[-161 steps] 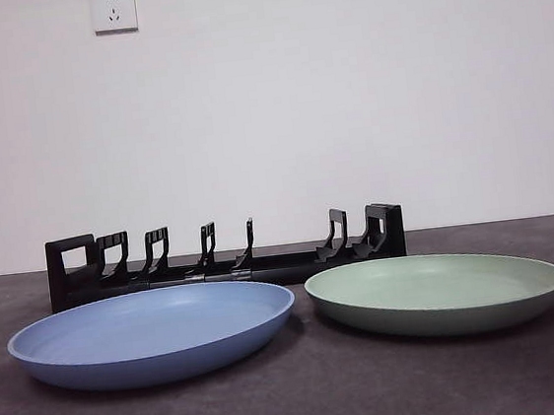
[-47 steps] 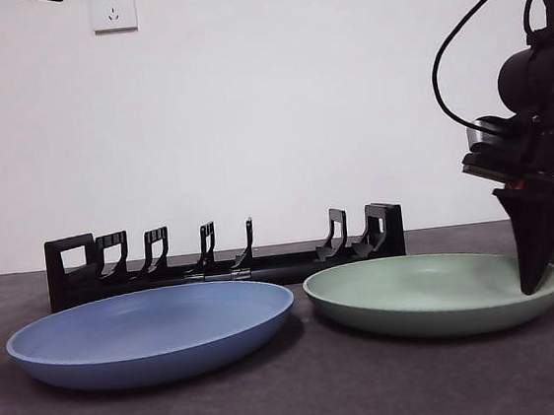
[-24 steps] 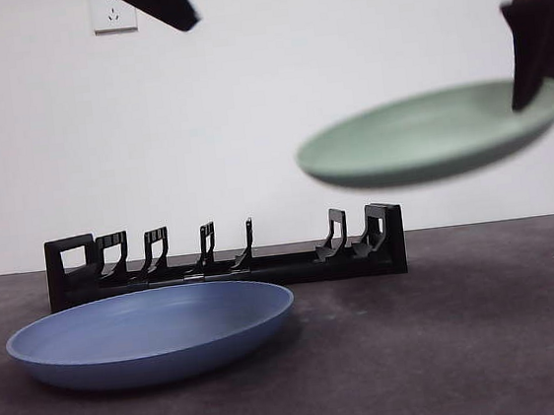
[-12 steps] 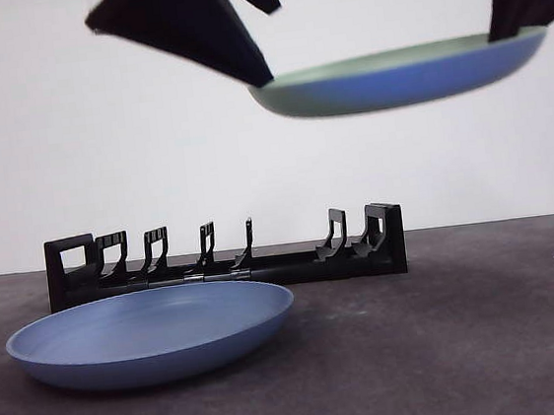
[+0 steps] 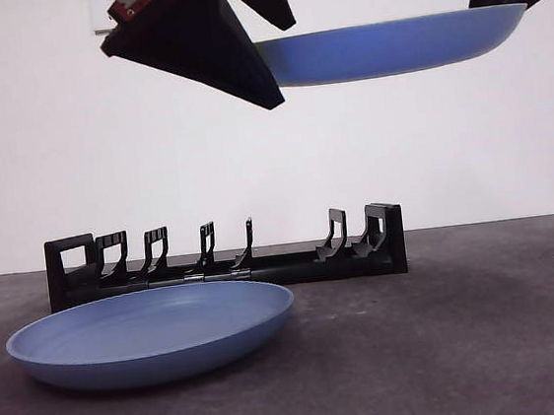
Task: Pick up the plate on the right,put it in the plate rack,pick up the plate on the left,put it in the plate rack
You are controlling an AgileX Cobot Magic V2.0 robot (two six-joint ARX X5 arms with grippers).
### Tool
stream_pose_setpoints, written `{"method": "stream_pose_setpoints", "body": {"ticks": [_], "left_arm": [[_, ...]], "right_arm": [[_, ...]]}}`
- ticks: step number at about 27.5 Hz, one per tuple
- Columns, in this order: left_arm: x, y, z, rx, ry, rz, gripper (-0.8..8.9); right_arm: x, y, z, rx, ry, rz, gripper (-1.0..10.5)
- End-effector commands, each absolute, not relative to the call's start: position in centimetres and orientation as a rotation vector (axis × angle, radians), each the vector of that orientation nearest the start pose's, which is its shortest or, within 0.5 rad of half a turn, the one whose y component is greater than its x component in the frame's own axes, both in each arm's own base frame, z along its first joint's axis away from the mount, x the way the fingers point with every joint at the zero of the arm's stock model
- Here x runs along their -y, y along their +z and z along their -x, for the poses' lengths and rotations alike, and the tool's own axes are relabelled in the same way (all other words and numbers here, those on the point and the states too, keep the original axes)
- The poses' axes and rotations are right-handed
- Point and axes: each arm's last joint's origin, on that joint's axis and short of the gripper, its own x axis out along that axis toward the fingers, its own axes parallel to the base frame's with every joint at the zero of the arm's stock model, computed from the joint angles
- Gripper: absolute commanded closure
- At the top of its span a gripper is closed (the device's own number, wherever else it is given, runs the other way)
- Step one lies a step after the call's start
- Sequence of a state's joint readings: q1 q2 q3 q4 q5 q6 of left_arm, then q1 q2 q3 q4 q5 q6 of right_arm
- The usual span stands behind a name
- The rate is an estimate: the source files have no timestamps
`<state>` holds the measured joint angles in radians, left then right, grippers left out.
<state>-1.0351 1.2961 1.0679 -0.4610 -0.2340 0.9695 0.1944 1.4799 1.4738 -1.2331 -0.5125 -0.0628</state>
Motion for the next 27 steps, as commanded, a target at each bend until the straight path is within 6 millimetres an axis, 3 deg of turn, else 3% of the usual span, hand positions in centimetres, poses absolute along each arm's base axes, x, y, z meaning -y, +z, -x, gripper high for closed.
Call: {"method": "stream_pose_setpoints", "body": {"ticks": [1,12,27], "left_arm": [[23.43,29.95,-14.61,-0.152,-1.016,-1.310,5.48],[23.29,29.74,-14.52,-0.176,-1.026,-1.321,8.21],[23.10,29.43,-14.27,-0.238,-1.039,-1.291,8.21]], "right_arm": [[-6.79,34.05,-26.25,-1.212,0.683,-0.177,9.6],[-6.91,34.14,-26.26,-1.203,0.726,-0.207,9.6],[-6.67,34.06,-26.61,-1.191,0.608,-0.147,9.6]]}}
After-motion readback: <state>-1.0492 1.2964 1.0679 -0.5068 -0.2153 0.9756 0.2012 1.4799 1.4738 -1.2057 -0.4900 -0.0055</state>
